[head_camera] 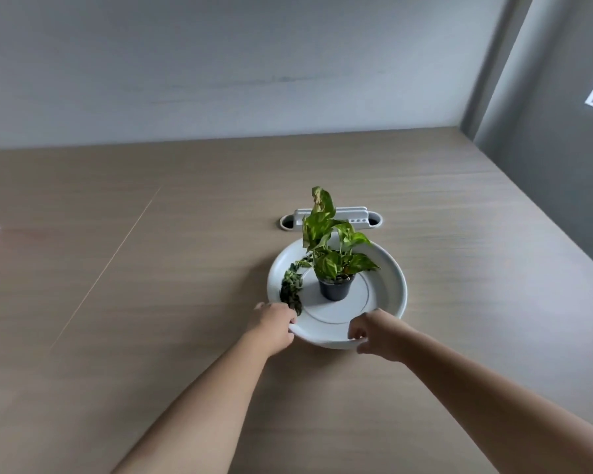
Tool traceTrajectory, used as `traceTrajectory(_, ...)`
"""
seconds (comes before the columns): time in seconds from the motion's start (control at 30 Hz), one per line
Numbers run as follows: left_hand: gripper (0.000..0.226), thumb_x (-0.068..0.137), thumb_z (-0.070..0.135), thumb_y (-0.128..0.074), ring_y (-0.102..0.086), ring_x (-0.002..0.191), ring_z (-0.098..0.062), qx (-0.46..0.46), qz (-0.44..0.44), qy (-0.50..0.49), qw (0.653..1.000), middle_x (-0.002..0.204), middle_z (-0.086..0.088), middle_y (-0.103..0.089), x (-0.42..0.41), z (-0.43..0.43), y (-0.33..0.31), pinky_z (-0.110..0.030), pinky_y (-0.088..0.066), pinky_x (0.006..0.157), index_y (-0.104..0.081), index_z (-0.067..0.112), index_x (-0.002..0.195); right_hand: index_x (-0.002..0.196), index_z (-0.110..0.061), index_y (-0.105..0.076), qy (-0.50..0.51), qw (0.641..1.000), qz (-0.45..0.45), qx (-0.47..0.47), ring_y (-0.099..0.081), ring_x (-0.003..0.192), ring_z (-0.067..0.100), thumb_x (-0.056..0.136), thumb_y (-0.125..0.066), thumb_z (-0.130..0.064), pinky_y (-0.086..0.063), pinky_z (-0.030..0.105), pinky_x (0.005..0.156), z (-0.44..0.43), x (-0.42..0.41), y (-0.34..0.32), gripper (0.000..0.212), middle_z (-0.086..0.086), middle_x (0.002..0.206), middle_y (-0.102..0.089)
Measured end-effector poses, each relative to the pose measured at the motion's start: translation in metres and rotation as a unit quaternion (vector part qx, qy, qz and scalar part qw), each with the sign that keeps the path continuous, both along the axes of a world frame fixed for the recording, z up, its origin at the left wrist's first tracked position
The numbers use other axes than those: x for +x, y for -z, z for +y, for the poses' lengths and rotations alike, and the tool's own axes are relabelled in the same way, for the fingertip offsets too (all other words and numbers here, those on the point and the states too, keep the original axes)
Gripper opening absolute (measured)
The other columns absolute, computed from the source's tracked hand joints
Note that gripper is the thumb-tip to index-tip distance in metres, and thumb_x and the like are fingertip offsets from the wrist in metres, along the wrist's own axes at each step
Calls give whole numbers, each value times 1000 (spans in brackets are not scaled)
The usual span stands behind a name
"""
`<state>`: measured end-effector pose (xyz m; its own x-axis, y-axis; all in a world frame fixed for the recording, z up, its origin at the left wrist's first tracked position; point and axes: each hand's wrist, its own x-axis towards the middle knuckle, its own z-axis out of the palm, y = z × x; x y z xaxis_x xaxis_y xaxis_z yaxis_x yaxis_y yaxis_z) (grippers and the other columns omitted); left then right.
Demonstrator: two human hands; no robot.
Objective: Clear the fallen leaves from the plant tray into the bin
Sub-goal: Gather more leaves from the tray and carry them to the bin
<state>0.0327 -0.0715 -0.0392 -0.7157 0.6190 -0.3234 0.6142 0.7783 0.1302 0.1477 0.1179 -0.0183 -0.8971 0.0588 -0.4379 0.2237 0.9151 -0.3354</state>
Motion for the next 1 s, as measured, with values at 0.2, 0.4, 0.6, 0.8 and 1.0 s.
traceTrajectory(0.2,26,78,32,-68,-58,109,-18,58,-24,41,997,111,4,-68,19,18,7,-28,-40,93,-70,24,103,101,-19,-68,-30,991,-61,113,-65,101,23,75,-69,-4,-51,29,86,42,-12,-6,30,4,110,-70)
traceTrajectory(0.4,49,68,44,-77,-52,116,-17,32,-28,42,998,120,5,-62,3,24,-2,-33,-38,100,-64,28,112,120,-23,-56,-69,990,-17,124,-57,112,23,79,-69,-18,-45,32,93,33,-8,-1,44,1,122,-62)
traceTrajectory(0.6,42,64,50,-78,-62,102,-17,7,-39,1,999,105,9,-70,-7,16,-6,-29,-42,97,-70,28,98,113,-19,-60,-87,991,-32,101,-60,108,24,80,-69,-15,-49,34,90,28,-6,8,34,3,117,-65)
traceTrajectory(0.8,37,73,42,-73,-57,107,-17,60,-24,48,997,111,5,-68,22,34,12,-32,-41,95,-67,29,108,112,-21,-61,-78,972,23,220,-57,114,24,83,-57,-9,-42,34,99,64,-6,1,31,1,118,-64)
traceTrajectory(1.0,33,77,19,-71,-56,116,-18,23,-25,-39,999,117,4,-68,-18,18,-6,-37,-21,115,-68,23,109,123,-22,-54,-113,991,-5,71,-55,113,23,80,-68,-26,-47,35,90,18,-9,1,45,2,124,-59)
